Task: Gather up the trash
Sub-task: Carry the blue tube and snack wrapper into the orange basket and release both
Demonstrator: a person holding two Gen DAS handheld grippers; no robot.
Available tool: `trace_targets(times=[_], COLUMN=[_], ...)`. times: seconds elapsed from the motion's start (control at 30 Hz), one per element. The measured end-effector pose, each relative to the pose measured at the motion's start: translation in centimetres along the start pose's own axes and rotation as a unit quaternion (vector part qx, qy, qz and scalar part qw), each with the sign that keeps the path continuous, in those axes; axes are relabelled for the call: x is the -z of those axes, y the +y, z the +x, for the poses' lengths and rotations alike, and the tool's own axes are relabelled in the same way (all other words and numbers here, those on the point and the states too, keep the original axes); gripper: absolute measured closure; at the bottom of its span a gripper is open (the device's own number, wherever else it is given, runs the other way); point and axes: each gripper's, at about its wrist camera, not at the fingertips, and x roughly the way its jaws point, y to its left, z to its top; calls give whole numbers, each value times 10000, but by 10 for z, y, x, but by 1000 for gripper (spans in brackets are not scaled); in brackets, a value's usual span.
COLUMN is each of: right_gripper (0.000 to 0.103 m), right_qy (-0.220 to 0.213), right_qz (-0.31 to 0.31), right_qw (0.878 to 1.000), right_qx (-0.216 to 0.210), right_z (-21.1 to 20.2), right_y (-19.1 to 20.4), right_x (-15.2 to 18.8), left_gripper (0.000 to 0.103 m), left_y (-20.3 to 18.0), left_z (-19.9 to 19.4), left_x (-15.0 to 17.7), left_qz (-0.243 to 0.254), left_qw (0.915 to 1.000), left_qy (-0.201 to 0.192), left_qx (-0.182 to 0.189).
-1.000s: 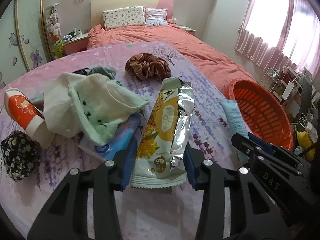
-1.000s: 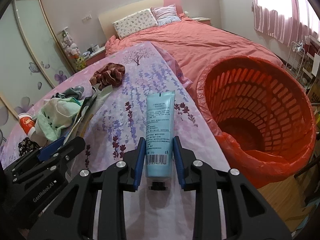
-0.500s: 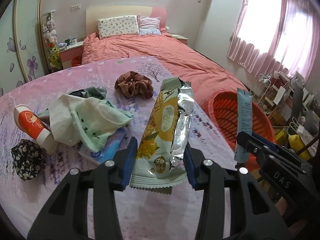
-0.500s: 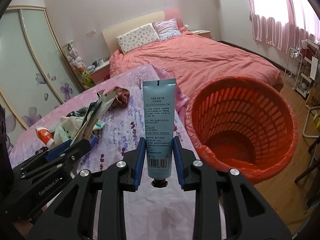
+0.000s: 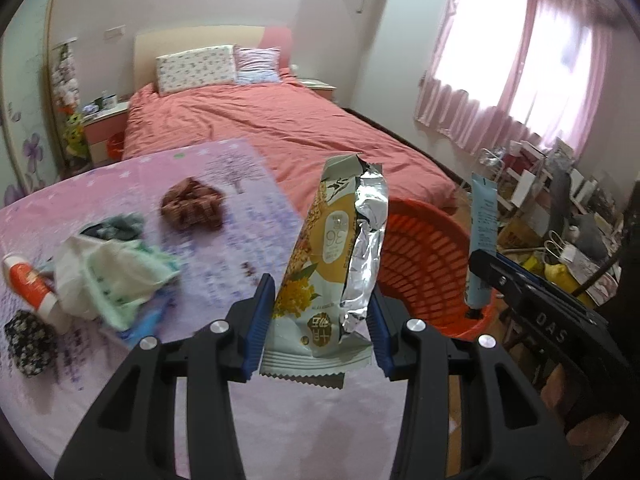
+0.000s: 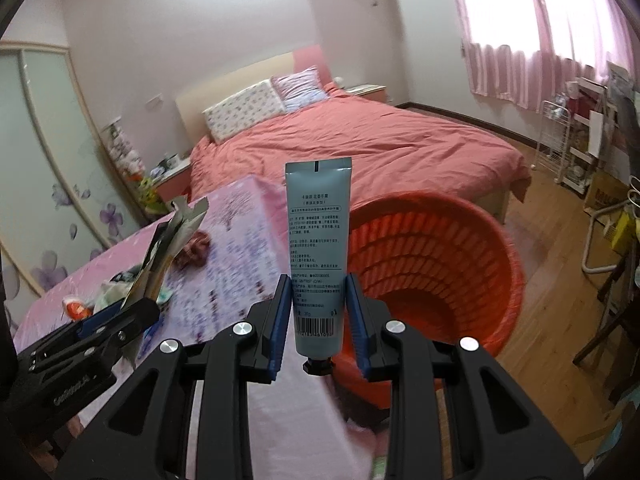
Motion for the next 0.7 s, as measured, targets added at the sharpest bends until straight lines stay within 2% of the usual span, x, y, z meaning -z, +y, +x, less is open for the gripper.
trace_targets(times=[0.3, 0.47, 0.7], right_gripper=[75, 75, 75], right_qy=[18, 153, 360], right_qz=[505, 672, 929], right_qw=[9987, 9976, 9950], right_qx=[101, 86, 66], right_z=[14, 25, 40], right_y=[-42, -56, -77], right_x=[-11, -11, -8], left_gripper=[60, 60, 58], left_y=[-52, -75, -85], left_z=[41, 68, 101], left_x=[-9, -13, -15], left_qz=[349, 475, 499], left_qw=[9984, 9972, 9963], left_qy=[182, 318, 554], left_qx=[410, 482, 437])
